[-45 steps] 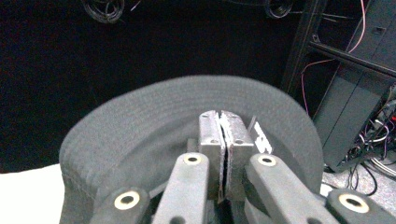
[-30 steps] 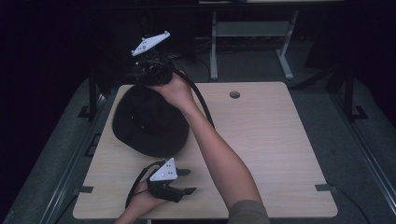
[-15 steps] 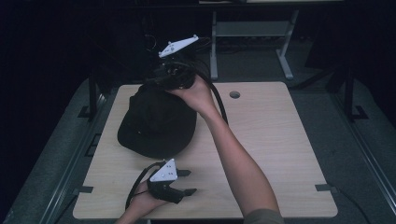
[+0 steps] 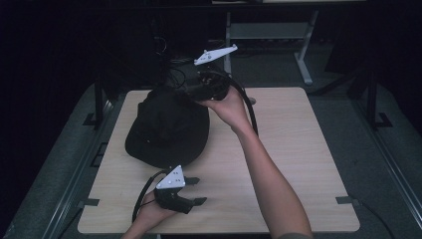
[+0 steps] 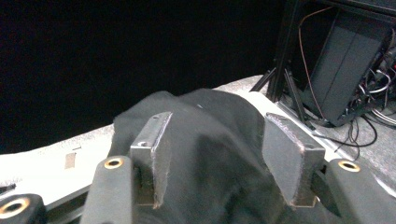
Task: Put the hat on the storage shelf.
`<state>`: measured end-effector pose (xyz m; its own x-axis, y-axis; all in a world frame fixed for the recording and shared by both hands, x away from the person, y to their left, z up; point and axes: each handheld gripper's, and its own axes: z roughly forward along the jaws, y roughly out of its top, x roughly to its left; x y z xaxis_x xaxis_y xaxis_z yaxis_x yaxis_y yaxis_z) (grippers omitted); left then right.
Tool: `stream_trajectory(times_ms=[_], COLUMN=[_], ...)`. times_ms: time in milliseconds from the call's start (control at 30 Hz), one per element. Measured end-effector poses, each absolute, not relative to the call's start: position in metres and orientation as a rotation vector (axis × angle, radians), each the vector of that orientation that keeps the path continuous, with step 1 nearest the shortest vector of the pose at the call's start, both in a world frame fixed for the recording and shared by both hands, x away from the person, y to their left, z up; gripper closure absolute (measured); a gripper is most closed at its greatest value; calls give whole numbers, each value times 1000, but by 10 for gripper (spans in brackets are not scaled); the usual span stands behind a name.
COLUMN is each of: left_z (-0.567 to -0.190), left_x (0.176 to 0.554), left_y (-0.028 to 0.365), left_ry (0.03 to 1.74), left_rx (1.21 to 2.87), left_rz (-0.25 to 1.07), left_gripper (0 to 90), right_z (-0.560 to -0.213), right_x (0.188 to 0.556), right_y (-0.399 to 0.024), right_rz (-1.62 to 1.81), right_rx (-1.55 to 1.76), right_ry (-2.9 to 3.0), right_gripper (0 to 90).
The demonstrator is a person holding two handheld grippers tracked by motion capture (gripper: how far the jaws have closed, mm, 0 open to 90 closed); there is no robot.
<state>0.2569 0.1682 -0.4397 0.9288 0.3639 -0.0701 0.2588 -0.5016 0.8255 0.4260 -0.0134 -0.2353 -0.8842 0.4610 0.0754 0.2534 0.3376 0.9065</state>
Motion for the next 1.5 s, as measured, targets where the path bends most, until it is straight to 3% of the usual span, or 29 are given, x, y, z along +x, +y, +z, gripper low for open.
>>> stream_trajectory(times_ms=[967,1500], left_z=[-441,-440], left_x=[260,259], left_y=[170,171], left_ry=[472,469], left_rx=[2118,2111], left_rz=[147,157], left_gripper=[255,254], right_z=[-276,-288], right_x=[415,400], right_y=[-81,-112], right_rz=[1553,1540], right_rx=[824,905], right_ry=[2421,2413], right_gripper=[282,269])
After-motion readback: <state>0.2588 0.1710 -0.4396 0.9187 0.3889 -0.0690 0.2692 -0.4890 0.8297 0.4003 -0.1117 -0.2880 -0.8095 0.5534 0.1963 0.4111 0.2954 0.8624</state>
